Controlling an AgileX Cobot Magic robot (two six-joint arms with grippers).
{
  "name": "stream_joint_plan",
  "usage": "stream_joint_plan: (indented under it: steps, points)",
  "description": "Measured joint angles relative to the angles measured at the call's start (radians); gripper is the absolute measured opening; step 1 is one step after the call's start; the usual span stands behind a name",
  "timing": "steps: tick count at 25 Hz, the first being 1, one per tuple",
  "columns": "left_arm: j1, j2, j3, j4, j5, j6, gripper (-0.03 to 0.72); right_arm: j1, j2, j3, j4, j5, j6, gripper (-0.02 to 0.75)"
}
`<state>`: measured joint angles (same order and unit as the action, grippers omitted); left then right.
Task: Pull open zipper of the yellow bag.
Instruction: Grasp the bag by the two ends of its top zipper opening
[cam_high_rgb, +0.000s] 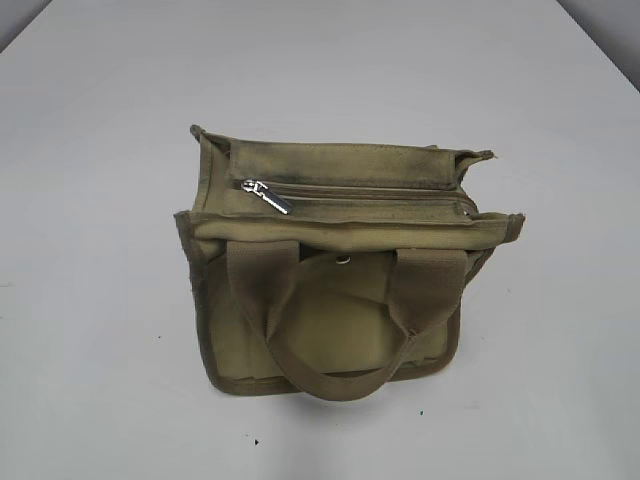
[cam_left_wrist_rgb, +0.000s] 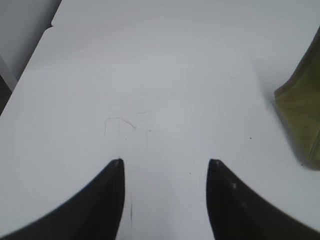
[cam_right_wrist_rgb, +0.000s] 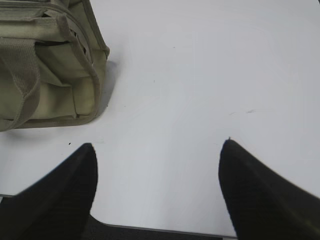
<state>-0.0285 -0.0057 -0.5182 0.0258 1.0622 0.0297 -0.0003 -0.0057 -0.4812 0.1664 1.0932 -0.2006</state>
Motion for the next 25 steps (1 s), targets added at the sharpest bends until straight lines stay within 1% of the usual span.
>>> stream_joint_plan:
  steps: [25]
  points:
    - [0.0,0.0,0.0,0.0,0.0,0.0,0.401,0.0,0.0,0.0,0.0,0.0,0.001,0.583]
